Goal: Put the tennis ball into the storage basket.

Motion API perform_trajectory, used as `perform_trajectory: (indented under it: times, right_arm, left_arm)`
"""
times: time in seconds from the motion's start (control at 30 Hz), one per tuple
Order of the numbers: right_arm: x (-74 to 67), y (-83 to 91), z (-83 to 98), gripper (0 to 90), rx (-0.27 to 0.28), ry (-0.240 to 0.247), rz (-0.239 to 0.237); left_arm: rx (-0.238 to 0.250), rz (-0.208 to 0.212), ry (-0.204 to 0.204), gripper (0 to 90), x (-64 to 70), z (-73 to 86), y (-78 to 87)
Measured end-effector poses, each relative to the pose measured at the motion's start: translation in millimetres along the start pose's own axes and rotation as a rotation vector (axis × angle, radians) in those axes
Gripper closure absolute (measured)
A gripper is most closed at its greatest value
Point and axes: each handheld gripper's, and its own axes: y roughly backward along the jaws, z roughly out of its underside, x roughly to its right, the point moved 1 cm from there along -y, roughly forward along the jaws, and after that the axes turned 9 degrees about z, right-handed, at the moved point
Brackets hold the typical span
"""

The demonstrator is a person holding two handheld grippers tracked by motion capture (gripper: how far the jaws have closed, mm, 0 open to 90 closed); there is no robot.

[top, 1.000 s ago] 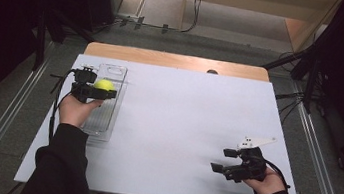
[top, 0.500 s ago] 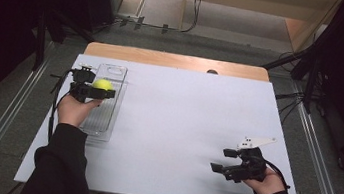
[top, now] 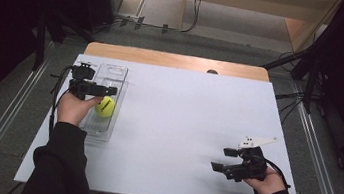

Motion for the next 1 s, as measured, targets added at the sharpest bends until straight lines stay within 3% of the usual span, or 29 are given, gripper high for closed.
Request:
perform_trajectory:
  times: [0.53,1.0]
  right_arm:
    - [2.1,-1.1,-0.1,19.2,0.0,-0.005,-0.003]
    - [1.1,-1.1,0.2,19.2,0.0,-0.004,-0.007]
  left_arm:
    - [-0.018,0.07,-0.047,14.2,22.0,-7.7,3.6]
    - [-0.045,0.171,-0.118,14.3,42.7,-6.4,2.2]
